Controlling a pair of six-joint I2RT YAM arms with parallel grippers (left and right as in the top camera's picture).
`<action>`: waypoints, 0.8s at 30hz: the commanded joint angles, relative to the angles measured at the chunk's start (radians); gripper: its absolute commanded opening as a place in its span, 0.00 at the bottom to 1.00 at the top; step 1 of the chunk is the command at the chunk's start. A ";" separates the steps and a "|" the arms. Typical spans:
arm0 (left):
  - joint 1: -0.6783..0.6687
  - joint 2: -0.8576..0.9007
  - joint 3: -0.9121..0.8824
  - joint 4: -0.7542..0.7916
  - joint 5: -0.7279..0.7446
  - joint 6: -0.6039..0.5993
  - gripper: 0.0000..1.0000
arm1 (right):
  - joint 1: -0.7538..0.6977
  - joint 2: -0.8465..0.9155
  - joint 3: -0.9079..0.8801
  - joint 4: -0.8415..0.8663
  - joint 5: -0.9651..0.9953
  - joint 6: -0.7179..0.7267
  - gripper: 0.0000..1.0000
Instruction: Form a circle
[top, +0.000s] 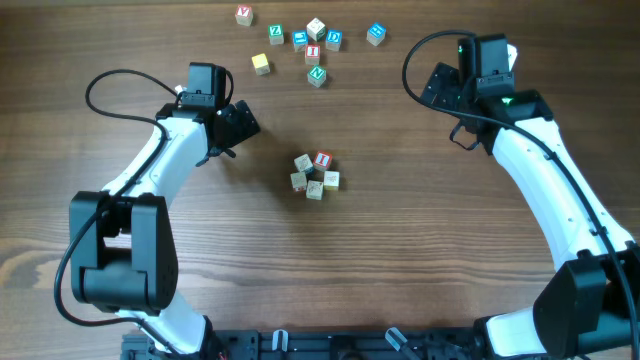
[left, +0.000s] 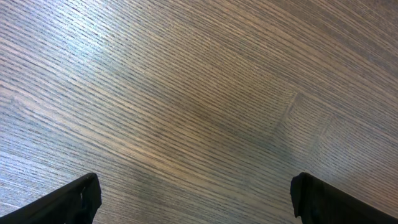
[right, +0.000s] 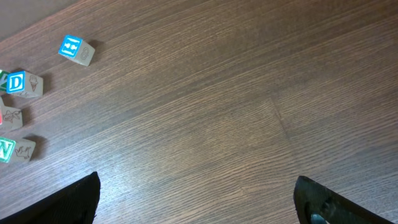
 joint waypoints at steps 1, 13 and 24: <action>0.004 -0.024 0.015 0.002 -0.017 0.004 1.00 | 0.000 0.003 0.002 0.002 0.014 -0.011 1.00; 0.000 -0.025 0.015 0.002 -0.017 0.004 0.99 | 0.000 0.003 0.002 0.002 0.014 -0.011 1.00; -0.031 -0.034 -0.087 0.001 -0.017 0.004 1.00 | 0.000 0.003 0.002 0.002 0.014 -0.012 1.00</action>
